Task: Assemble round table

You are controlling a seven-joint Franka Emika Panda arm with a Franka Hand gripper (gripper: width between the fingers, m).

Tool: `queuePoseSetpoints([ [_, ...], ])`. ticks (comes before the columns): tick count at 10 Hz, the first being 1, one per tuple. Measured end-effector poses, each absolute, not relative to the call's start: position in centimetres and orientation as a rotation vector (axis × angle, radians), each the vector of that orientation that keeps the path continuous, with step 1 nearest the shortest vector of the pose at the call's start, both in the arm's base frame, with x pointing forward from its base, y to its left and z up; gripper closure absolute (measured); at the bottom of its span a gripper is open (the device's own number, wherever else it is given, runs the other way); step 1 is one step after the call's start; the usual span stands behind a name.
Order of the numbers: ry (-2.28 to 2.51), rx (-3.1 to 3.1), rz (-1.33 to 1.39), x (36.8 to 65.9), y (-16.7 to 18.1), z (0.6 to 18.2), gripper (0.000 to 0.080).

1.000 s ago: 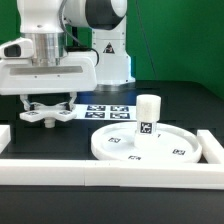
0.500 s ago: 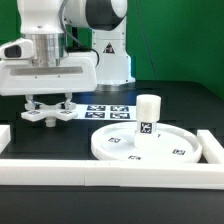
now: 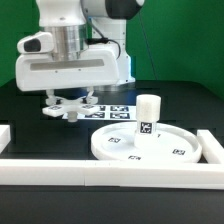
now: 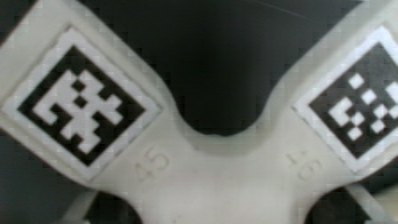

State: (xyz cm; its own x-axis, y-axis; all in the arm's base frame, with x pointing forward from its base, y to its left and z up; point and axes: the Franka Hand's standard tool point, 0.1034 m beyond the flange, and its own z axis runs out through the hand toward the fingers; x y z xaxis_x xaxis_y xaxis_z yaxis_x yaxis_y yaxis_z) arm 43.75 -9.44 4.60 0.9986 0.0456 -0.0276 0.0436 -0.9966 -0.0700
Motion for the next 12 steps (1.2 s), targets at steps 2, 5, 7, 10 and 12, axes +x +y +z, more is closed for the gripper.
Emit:
queuePoseSetpoints([
  [2,0.045,-3.055,0.037,44.8,-6.4,6.4,0.0354],
  [5,0.187,-3.023,0.054,46.3,-1.9,9.8,0.0354],
  [7,0.263,-3.003,0.057,48.0,0.3,11.4,0.0354],
  [10,0.311,-2.995,0.060,49.0,1.2,11.8,0.0353],
  [12,0.312,-2.996,0.061,49.0,1.2,11.8,0.0353],
])
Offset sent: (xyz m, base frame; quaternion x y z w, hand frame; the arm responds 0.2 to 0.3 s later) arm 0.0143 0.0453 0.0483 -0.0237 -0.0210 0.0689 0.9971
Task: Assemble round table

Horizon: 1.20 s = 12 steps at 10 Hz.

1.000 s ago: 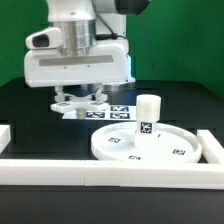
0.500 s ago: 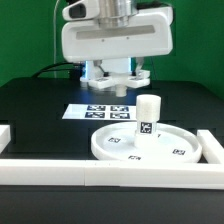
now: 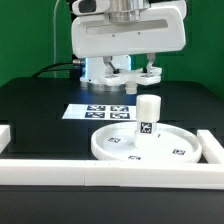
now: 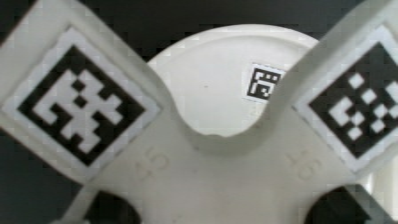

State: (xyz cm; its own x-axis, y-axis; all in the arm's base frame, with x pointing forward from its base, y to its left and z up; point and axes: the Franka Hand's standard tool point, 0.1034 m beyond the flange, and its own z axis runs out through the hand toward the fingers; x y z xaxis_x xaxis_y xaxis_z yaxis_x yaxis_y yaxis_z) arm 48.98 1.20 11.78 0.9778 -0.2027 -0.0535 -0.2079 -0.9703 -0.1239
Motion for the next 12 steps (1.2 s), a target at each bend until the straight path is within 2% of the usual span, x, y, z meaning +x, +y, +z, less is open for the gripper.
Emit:
queuePoseSetpoints([
  [2,0.252,-2.997,0.061,49.5,1.3,12.3,0.0353],
  [5,0.193,-3.000,-0.010,53.6,3.6,14.3,0.0353],
  [8,0.188,-3.000,-0.014,53.8,3.7,14.2,0.0353],
  [10,0.143,-3.016,-0.047,53.7,3.7,13.5,0.0353],
  [12,0.102,-3.017,-0.049,54.7,3.8,13.5,0.0353],
])
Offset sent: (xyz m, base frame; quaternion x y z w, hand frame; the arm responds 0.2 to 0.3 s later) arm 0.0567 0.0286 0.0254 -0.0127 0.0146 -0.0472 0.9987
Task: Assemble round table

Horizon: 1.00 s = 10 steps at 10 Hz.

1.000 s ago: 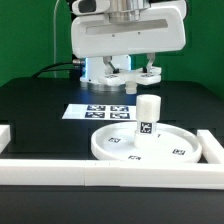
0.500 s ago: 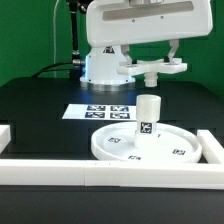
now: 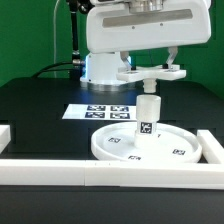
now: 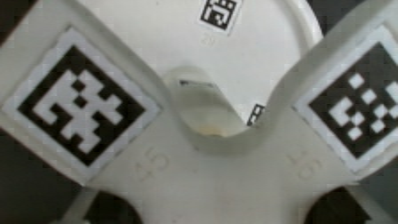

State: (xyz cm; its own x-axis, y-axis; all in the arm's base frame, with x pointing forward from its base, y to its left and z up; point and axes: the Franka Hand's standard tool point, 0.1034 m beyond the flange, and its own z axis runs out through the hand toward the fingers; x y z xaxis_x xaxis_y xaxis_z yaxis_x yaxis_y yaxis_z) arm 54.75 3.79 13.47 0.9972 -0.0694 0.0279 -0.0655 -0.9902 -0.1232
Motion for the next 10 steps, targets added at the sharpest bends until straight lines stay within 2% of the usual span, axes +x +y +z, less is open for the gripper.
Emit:
queuePoseSetpoints([
  [4,0.102,-3.022,-0.035,54.56,3.29,12.52,0.0353],
  [10,0.101,-3.025,-0.061,54.75,3.34,12.49,0.0353],
])
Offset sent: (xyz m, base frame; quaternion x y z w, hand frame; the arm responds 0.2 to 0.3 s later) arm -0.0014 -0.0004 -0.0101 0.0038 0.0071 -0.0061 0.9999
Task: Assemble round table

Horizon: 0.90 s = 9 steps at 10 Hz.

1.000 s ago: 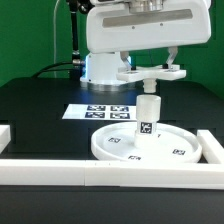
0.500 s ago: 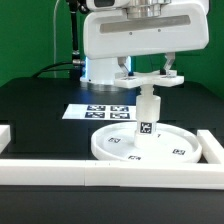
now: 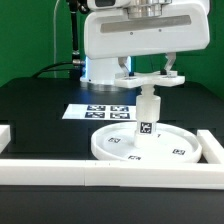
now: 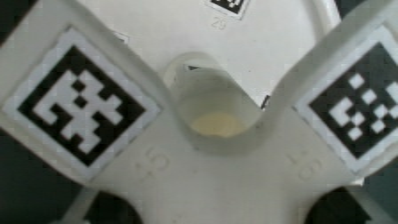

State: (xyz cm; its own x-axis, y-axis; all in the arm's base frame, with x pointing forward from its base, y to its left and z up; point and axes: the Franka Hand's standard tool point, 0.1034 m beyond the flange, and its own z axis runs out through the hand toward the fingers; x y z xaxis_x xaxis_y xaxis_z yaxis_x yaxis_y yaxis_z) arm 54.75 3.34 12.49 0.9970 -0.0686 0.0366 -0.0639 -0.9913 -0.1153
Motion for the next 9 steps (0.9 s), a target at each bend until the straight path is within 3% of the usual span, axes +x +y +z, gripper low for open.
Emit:
queuePoseSetpoints([
  [9,0.096,-3.025,-0.040,54.05,3.63,12.11,0.0353],
])
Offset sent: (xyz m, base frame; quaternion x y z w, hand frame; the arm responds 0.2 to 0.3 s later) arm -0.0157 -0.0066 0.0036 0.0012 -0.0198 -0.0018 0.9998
